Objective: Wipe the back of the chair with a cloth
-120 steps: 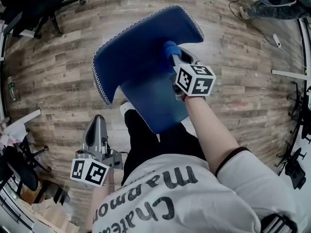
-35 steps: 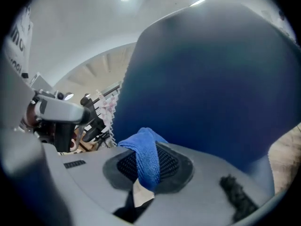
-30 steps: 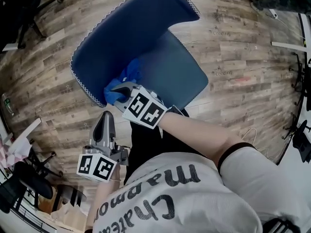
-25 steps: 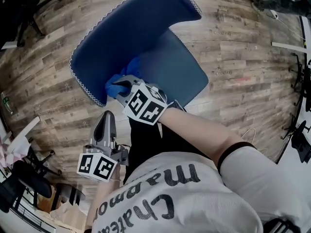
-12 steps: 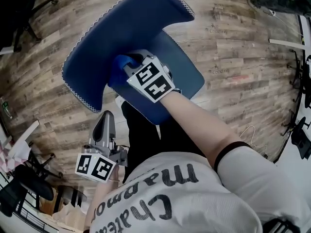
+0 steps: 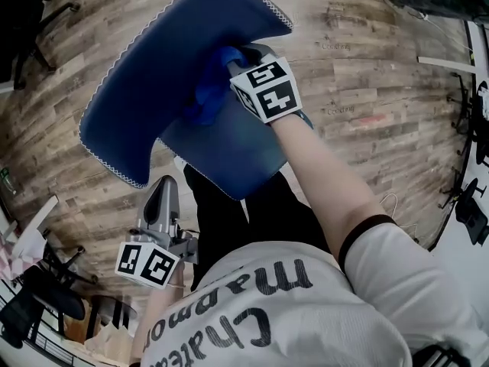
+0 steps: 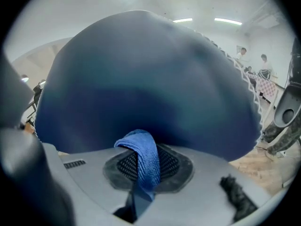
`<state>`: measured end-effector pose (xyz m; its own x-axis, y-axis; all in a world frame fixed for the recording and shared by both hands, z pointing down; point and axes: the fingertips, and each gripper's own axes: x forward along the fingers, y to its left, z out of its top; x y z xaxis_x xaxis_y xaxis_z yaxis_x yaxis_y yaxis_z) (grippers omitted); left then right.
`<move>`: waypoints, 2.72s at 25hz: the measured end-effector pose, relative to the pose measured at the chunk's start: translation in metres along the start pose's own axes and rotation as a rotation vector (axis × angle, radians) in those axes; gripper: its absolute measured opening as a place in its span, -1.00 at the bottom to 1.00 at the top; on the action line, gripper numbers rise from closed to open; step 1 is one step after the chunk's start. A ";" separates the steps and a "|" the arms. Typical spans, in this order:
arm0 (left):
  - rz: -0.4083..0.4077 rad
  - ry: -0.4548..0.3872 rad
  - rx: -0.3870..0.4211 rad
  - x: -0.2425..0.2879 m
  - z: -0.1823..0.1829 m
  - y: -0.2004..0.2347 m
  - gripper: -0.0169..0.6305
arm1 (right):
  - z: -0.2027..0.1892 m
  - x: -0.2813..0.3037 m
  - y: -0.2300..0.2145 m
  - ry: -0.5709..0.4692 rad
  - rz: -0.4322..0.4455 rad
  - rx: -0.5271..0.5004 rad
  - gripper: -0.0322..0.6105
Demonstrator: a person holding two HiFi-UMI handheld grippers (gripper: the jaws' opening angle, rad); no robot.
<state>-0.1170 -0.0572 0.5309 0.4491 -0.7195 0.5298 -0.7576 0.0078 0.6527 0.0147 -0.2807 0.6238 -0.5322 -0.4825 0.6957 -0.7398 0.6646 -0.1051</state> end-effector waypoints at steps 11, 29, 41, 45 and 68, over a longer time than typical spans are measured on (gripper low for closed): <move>0.012 -0.002 -0.001 0.007 -0.005 0.001 -0.94 | -0.006 -0.040 -0.078 -0.058 -0.220 0.106 -0.75; 0.031 -0.046 -0.044 -0.028 -0.019 0.032 -0.94 | -0.040 0.004 0.138 0.014 0.104 0.097 -0.75; 0.061 -0.053 -0.068 -0.052 -0.031 0.055 -0.94 | -0.052 0.000 0.277 0.042 0.452 -0.145 -0.75; 0.059 -0.043 -0.076 -0.050 -0.037 0.057 -0.94 | -0.052 0.010 0.262 0.047 0.445 -0.214 -0.75; 0.048 0.016 -0.032 -0.025 -0.041 0.042 -0.94 | -0.023 0.025 0.034 -0.007 -0.002 -0.112 -0.75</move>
<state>-0.1405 -0.0107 0.5668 0.4202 -0.7065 0.5695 -0.7631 0.0644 0.6430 -0.0143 -0.2575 0.6539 -0.5343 -0.4874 0.6906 -0.6904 0.7230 -0.0238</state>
